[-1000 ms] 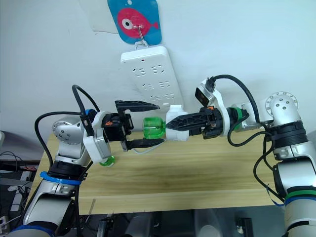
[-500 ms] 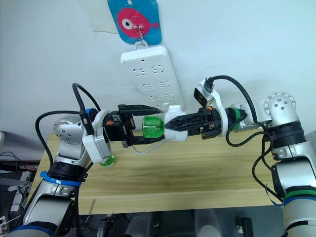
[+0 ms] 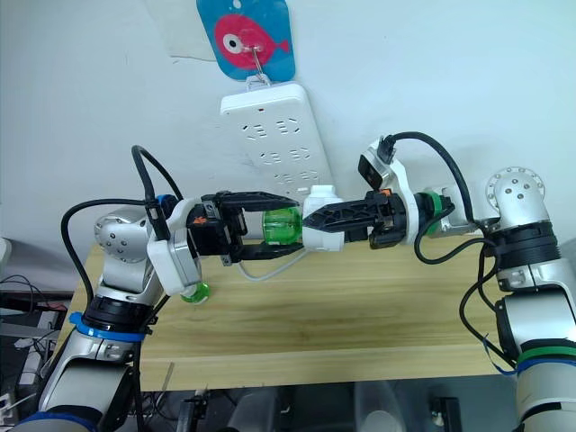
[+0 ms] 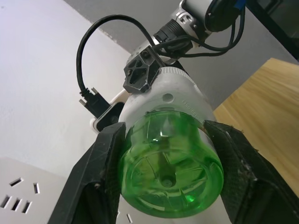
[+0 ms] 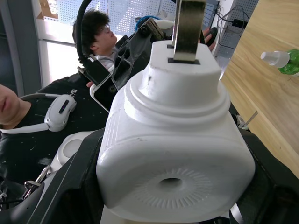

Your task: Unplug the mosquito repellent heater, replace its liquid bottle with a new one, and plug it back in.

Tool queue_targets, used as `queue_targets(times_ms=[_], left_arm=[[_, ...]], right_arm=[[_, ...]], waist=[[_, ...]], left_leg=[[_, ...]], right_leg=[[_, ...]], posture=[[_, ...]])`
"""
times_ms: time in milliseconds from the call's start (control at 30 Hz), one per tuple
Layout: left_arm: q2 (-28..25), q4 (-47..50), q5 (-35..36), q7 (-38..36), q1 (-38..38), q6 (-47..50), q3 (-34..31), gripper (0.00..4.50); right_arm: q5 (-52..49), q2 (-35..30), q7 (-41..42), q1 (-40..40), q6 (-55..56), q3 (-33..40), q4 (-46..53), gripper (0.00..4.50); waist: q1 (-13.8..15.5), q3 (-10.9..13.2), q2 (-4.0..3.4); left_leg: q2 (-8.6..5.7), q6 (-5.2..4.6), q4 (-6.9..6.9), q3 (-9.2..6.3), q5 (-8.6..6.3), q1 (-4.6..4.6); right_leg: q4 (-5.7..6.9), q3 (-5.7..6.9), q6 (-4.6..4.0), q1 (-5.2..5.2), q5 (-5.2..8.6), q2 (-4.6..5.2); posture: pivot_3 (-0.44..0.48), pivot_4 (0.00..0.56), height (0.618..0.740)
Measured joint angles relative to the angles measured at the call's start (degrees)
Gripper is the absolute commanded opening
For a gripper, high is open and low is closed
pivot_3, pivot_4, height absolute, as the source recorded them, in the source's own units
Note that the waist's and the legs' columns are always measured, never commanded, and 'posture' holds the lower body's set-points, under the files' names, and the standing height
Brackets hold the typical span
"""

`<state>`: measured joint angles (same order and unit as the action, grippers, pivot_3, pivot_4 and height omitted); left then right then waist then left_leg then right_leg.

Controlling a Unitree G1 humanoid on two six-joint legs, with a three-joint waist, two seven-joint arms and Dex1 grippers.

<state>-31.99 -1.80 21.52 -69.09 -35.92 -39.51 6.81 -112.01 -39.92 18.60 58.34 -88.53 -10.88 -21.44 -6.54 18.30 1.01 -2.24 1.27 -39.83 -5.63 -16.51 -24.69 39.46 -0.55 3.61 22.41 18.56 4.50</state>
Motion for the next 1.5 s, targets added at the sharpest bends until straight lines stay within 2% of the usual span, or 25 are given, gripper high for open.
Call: queue_targets(times_ms=[133, 333, 667, 833, 1067, 1300, 1500], left_arm=[[-0.6, 3.0, 2.3, 1.0, 0.6, 9.0, 0.0, 2.31], [-2.2, 10.1, 8.0, 2.6, 2.1, 26.1, -0.1, 2.31], [-6.1, 21.5, 21.5, 6.7, 5.3, 53.1, -2.3, 2.31], [-6.8, 24.6, 29.9, 12.0, 5.7, 65.4, -4.7, 2.31], [-8.9, 25.7, 45.7, 20.5, 5.8, 82.7, -8.4, 2.31], [-11.0, 25.4, 58.8, 28.0, 6.4, 93.1, -11.1, 2.31], [-11.0, 25.3, 61.5, 30.8, 6.5, 94.5, -11.8, 2.31]], right_arm=[[-0.1, -0.2, -0.1, -0.7, 0.6, 0.8, 0.3, 3.20], [-0.3, -2.0, -0.1, -3.2, 2.8, 1.8, 5.6, 3.20], [-0.8, -6.8, -0.2, -5.7, 6.9, 0.5, 17.0, 3.20], [-1.2, -7.9, -0.2, -5.7, 8.2, 0.0, 18.1, 3.20], [-1.3, -8.5, -0.4, -5.5, 8.3, -1.9, 19.6, 3.20], [-1.3, -8.8, -0.3, -5.5, 8.3, -2.8, 21.4, 3.20], [-1.3, -8.8, -0.3, -5.5, 8.9, -2.9, 21.4, 3.20]], waist=[[0.0, 0.0, 0.00], [0.0, 0.0, 0.00], [0.0, 0.0, 0.00], [0.1, 0.0, 0.00], [0.1, 0.0, 0.00], [0.1, 0.0, 0.00], [0.1, 0.0, 0.00]], left_leg=[[0.00, 0.00, 0.00, 0.00, 0.00, 0.00], [0.00, 0.00, 0.01, -0.04, 0.00, -0.02], [0.00, 0.00, -0.02, -0.05, 0.00, -0.02], [0.00, 0.00, -0.03, -0.08, 0.00, -0.02], [0.00, 0.00, -0.02, -0.07, 0.00, -0.02], [0.00, 0.01, -0.06, -0.06, 0.00, -0.02], [0.00, 0.01, -0.06, -0.06, 0.00, -0.02]], right_leg=[[0.00, 0.01, 0.00, 0.00, 0.00, 0.00], [-0.02, 0.03, 0.00, 0.00, 0.00, -0.01], [0.01, 0.03, 0.00, 0.00, 0.00, -0.03], [0.00, 0.05, 0.00, 0.00, 0.00, -0.03], [-0.01, 0.06, 0.00, 0.00, 0.00, -0.06], [0.02, 0.07, 0.00, 0.01, 0.00, -0.21], [0.03, 0.07, 0.00, 0.01, 0.00, -0.21]], posture=[[-0.168, 0.316, 0.740], [-0.162, 0.308, 0.740], [-0.158, 0.310, 0.740], [-0.154, 0.311, 0.740], [-0.157, 0.315, 0.740], [-0.155, 0.317, 0.740], [-0.156, 0.318, 0.740]])
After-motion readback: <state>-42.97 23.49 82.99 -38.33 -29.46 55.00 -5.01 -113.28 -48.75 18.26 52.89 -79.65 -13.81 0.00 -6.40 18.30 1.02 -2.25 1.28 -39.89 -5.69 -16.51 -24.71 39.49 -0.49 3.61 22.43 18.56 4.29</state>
